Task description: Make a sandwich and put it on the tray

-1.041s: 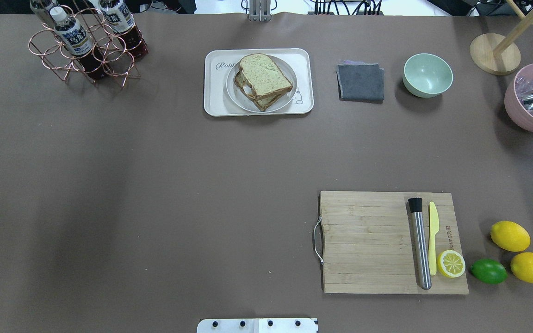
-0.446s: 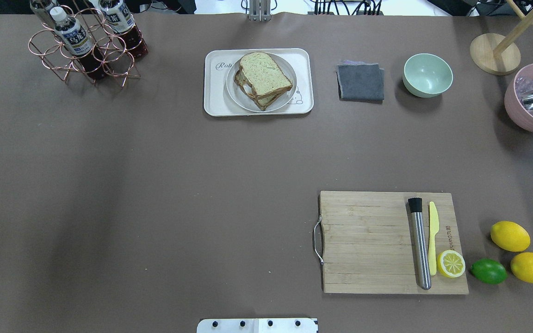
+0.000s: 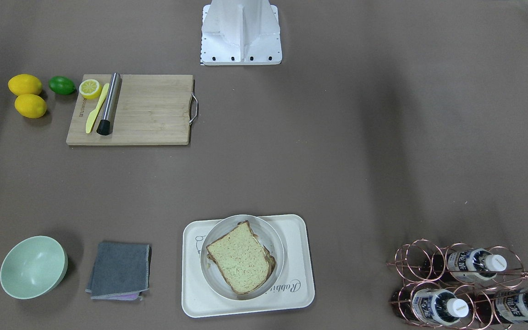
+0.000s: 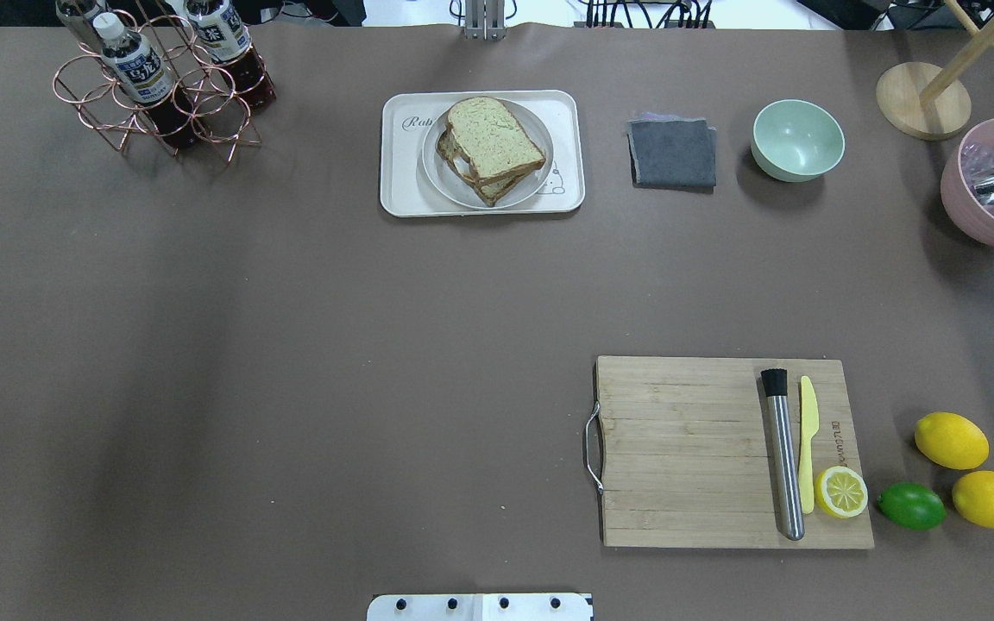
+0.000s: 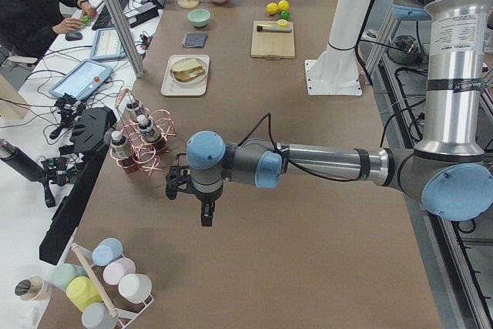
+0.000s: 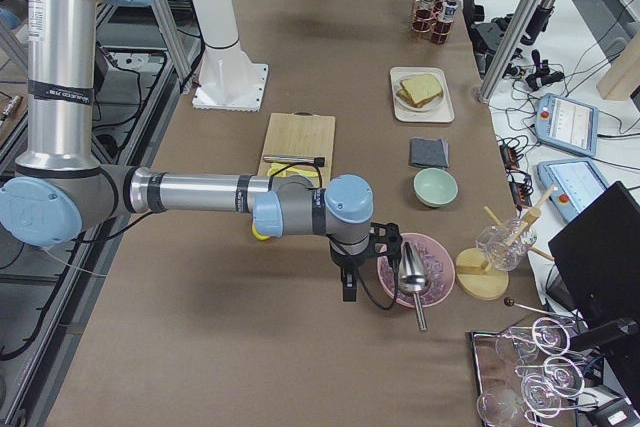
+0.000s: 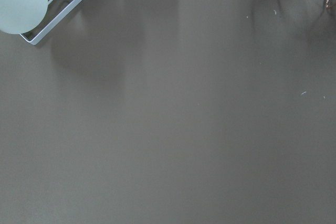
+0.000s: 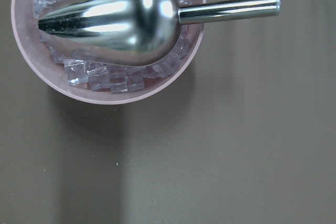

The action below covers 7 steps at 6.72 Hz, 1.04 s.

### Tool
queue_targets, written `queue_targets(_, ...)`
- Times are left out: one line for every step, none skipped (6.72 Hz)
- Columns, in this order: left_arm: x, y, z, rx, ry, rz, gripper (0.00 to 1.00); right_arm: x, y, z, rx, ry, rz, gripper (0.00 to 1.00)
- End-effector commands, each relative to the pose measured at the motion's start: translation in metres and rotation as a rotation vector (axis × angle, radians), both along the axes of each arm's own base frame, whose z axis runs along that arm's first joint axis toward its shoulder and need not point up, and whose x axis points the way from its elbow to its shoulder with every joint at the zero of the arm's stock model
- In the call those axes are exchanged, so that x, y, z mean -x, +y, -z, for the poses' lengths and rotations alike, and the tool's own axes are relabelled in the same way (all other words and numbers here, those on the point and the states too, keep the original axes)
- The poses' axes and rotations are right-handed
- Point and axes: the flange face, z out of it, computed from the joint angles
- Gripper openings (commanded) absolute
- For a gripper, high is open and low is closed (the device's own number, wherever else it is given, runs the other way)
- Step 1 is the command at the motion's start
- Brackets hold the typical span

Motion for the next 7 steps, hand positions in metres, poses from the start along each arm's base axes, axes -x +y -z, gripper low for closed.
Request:
queue_targets(-0.0008, -0.0020, 0.0023, -0.007, 0.001, 0.000, 0.98, 0.0000, 0.0027, -0.0036, 0.005, -0.001, 0.000, 1.00)
queue_targets(-0.0008, -0.0020, 0.0023, -0.007, 0.001, 0.000, 0.98, 0.0000, 0.0026, -0.0035, 0.003, -0.001, 0.000, 1.00)
queue_targets(-0.0008, -0.0033, 0.0038, -0.010, 0.001, 0.000, 0.98, 0.0000, 0.0033, -0.0042, 0.005, -0.001, 0.000, 1.00)
queue_targets(-0.0008, -0.0020, 0.0023, -0.009, 0.001, -0.002, 0.98, 0.0001, 0.0046, -0.0045, 0.004, -0.002, 0.001, 1.00)
queue_targets(-0.0007, -0.0033, 0.0037, -0.012, -0.001, -0.002, 0.98, 0.0007, 0.0038, -0.0045, 0.002, 0.000, 0.003, 1.00)
queue_targets(-0.0007, -0.0054, 0.0059, -0.016, -0.001, 0.000, 0.98, 0.0000, 0.0035, -0.0015, -0.004, 0.000, 0.001, 1.00)
queue_targets(-0.0014, -0.0055, 0.0051, -0.014, -0.002, -0.002, 0.98, 0.0005, 0.0001, -0.0013, -0.005, 0.002, 0.001, 1.00)
